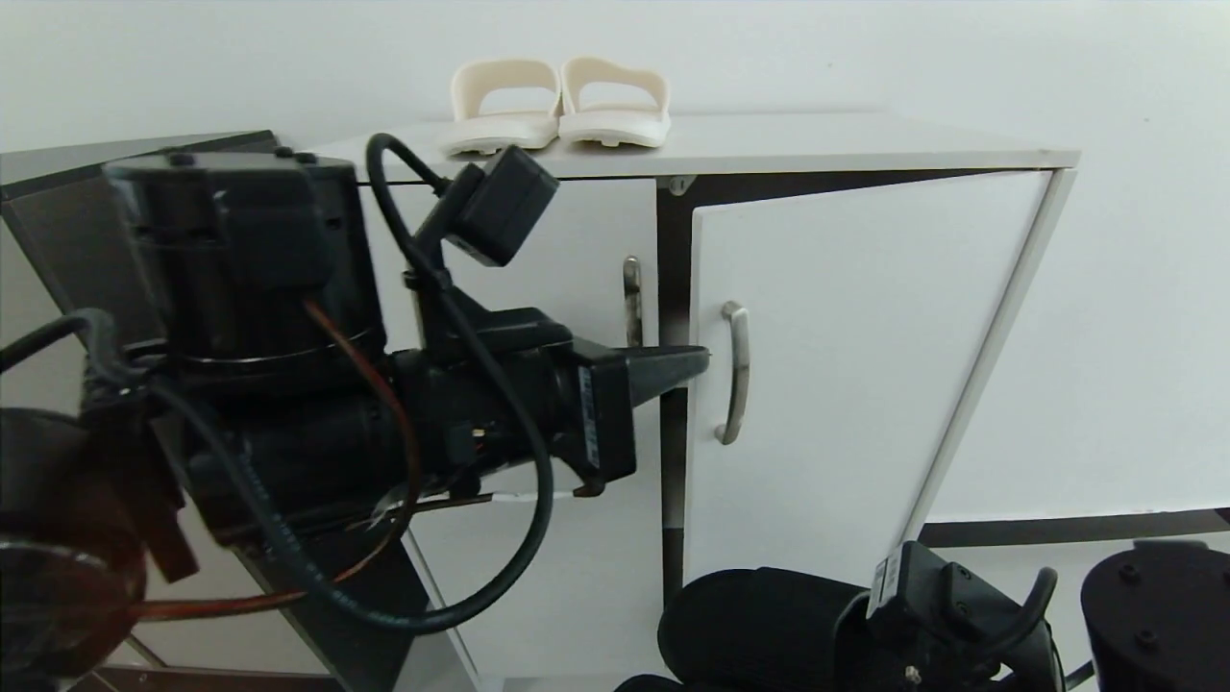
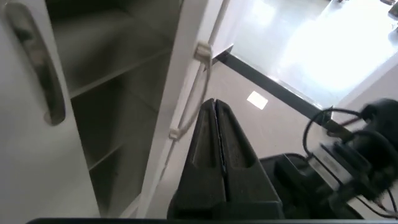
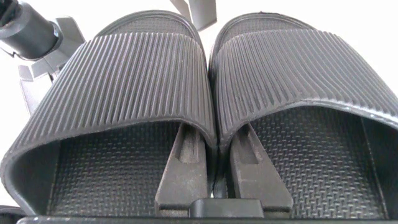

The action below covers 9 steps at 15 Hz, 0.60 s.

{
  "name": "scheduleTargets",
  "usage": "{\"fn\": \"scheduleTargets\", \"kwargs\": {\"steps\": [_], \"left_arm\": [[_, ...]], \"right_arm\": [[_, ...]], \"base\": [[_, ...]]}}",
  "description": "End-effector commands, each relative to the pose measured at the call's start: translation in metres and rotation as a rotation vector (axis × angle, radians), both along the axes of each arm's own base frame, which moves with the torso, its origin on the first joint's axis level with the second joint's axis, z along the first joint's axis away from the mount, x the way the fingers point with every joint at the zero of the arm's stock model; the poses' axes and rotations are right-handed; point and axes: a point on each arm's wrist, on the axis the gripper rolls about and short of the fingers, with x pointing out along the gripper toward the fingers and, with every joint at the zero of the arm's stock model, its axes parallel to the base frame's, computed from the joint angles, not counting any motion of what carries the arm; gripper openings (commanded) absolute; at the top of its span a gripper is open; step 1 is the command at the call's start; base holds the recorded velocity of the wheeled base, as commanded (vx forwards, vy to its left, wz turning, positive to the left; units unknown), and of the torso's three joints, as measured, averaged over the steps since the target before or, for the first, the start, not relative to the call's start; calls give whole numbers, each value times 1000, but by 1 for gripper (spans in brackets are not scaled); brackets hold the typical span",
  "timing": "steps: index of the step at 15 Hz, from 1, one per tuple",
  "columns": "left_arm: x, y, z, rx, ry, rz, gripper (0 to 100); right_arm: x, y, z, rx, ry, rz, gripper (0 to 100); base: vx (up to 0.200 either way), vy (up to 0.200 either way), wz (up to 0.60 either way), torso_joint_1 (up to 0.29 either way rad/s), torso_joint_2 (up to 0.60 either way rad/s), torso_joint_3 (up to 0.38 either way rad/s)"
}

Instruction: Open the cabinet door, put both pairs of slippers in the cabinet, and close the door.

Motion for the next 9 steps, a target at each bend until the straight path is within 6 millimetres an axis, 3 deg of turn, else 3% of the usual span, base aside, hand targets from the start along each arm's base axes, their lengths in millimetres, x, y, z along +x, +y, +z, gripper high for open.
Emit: {"fn": "scheduleTargets", "kwargs": {"steps": [1, 5, 9], "left_arm": [[-28, 28, 2, -35, -35, 9, 0], [-12, 47, 0, -48, -49, 105, 0], [25, 27, 2, -45, -49, 127, 0]], "right_arm": [[0, 1, -1, -4, 4, 3, 0], [0, 0, 0, 2, 0, 6, 0], [-1, 1, 0, 1, -1, 13, 0]], "base": [[0, 0, 0, 0, 0, 0], [0, 0, 0, 0, 0, 0], [0, 0, 0, 0, 0, 0]]}}
